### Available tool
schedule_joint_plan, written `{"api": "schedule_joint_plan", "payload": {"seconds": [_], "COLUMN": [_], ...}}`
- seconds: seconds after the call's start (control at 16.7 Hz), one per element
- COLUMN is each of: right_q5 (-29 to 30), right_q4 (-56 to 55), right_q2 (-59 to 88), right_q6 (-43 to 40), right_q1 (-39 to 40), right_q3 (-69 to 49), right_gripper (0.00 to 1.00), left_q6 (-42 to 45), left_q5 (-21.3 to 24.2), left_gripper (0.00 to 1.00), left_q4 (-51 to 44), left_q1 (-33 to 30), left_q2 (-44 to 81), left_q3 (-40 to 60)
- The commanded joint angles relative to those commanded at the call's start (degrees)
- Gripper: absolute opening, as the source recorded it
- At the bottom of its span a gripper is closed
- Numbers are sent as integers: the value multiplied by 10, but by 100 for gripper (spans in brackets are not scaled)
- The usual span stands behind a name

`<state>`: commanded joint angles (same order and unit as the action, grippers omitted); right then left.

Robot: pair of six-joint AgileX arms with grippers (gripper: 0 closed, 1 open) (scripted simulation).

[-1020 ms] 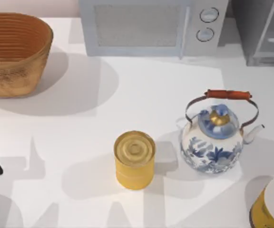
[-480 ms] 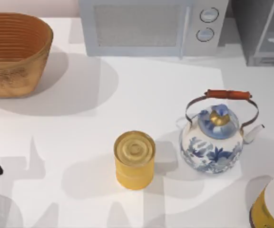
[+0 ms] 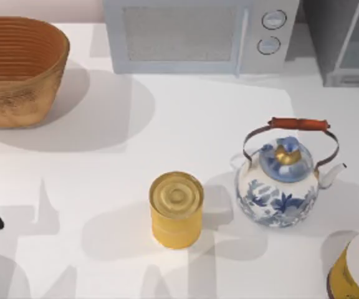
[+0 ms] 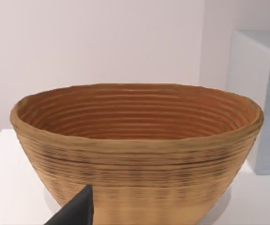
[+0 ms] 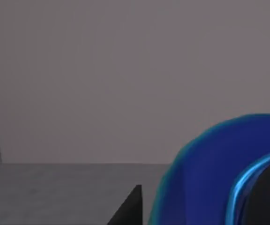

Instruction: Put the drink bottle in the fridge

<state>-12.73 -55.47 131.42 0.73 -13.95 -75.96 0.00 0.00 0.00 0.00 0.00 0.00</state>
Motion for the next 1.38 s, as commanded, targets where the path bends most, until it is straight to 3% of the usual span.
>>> {"api": "schedule_joint_plan", "payload": {"seconds": [0.24, 0.54, 1.32, 1.38], "right_q5": [10, 11, 11, 11], "right_q4": [47, 51, 51, 51], "right_q2": [44, 48, 48, 48], "right_q6": [0, 0, 0, 0], "right_q1": [10, 11, 11, 11], "right_q3": [-85, -92, -92, -92], "right_gripper": [1, 1, 98, 100], "left_q6": [0, 0, 0, 0], "left_q5": [0, 0, 0, 0], "left_gripper": [100, 100, 100, 100], "left_q4": [0, 0, 0, 0], "left_q1": [0, 0, 0, 0], "left_q2": [0, 0, 0, 0], "left_q3": [0, 0, 0, 0]}}
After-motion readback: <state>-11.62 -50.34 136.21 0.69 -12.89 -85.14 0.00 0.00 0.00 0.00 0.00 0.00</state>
